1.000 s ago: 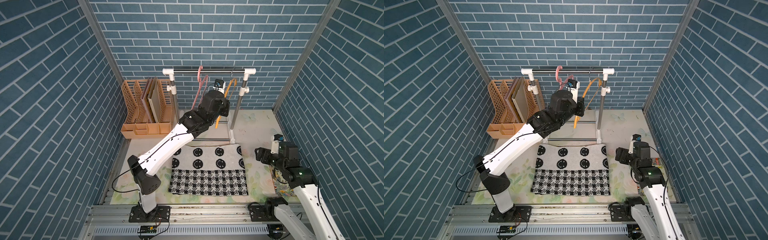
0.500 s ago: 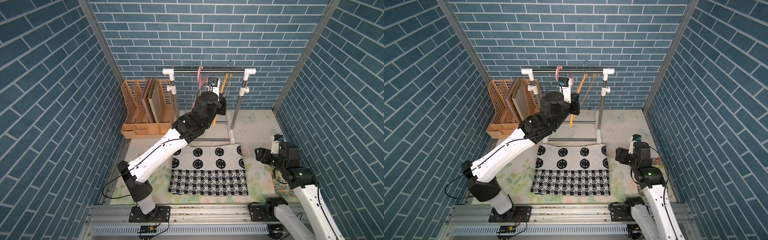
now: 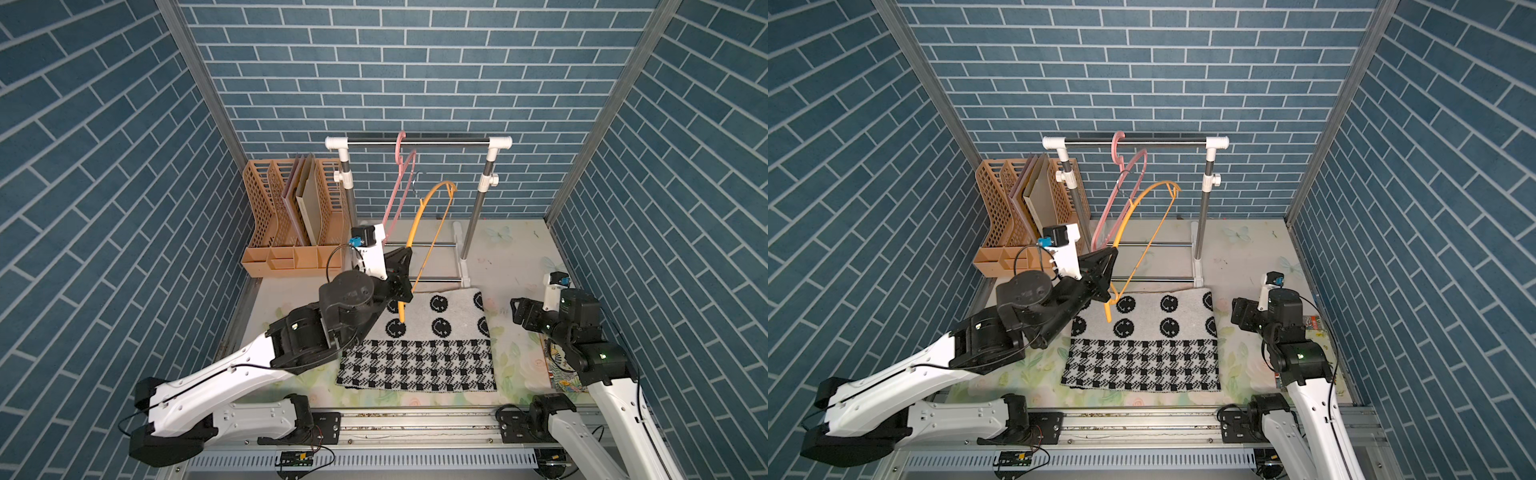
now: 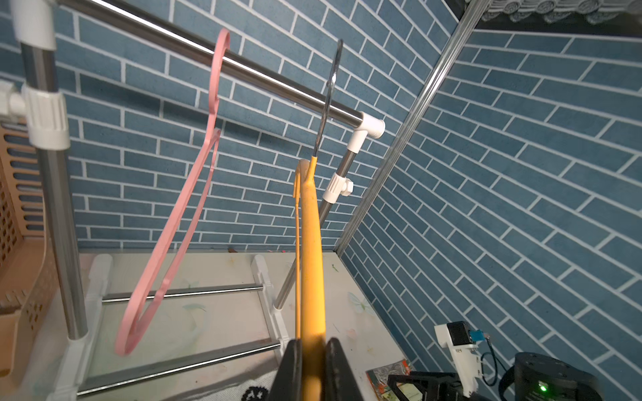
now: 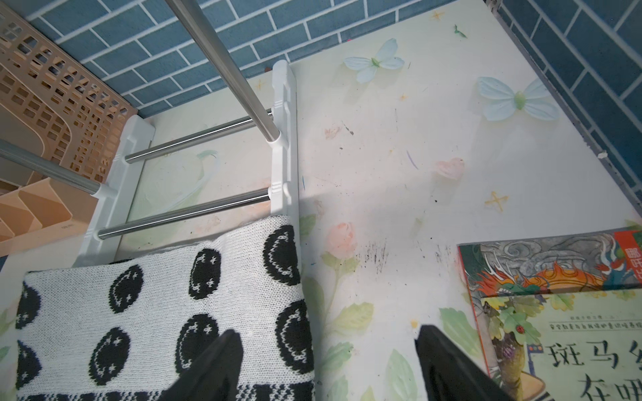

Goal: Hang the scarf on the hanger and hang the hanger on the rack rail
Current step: Pick up the hanger from the clothesline.

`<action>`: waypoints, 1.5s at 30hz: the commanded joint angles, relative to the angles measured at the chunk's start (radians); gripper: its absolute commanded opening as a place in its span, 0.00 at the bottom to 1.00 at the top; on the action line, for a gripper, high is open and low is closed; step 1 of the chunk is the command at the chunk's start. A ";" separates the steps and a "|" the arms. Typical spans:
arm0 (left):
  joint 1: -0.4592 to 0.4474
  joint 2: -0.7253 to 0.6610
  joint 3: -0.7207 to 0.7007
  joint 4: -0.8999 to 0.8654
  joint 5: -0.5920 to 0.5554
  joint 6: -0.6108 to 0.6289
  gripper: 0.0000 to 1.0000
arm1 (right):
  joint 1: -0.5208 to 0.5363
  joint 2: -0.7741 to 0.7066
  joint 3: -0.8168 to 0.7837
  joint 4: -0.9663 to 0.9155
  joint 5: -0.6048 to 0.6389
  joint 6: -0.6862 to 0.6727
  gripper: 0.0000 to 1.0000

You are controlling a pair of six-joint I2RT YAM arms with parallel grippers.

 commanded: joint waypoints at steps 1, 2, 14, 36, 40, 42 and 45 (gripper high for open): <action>-0.041 -0.050 -0.136 0.049 -0.071 -0.193 0.00 | 0.003 -0.034 -0.023 0.043 -0.030 0.044 0.83; -0.052 -0.065 -0.184 0.077 -0.072 -0.222 0.00 | 0.003 -0.039 -0.024 0.045 -0.036 0.049 0.83; -0.231 -0.041 -0.461 0.141 -0.349 -0.427 0.00 | 0.003 -0.073 -0.028 0.015 -0.044 0.060 0.82; -0.445 0.185 -0.739 -0.057 -0.570 -1.373 0.00 | 0.004 -0.131 -0.174 0.056 -0.178 0.236 0.72; -0.456 0.220 -0.777 0.007 -0.557 -1.397 0.00 | 0.003 -0.151 -0.212 0.038 -0.205 0.271 0.71; -0.462 0.249 -0.775 0.011 -0.547 -1.412 0.00 | 0.004 -0.150 -0.223 0.025 -0.217 0.281 0.71; -0.470 0.294 -0.777 0.038 -0.533 -1.426 0.00 | 0.003 -0.133 -0.245 0.024 -0.249 0.291 0.72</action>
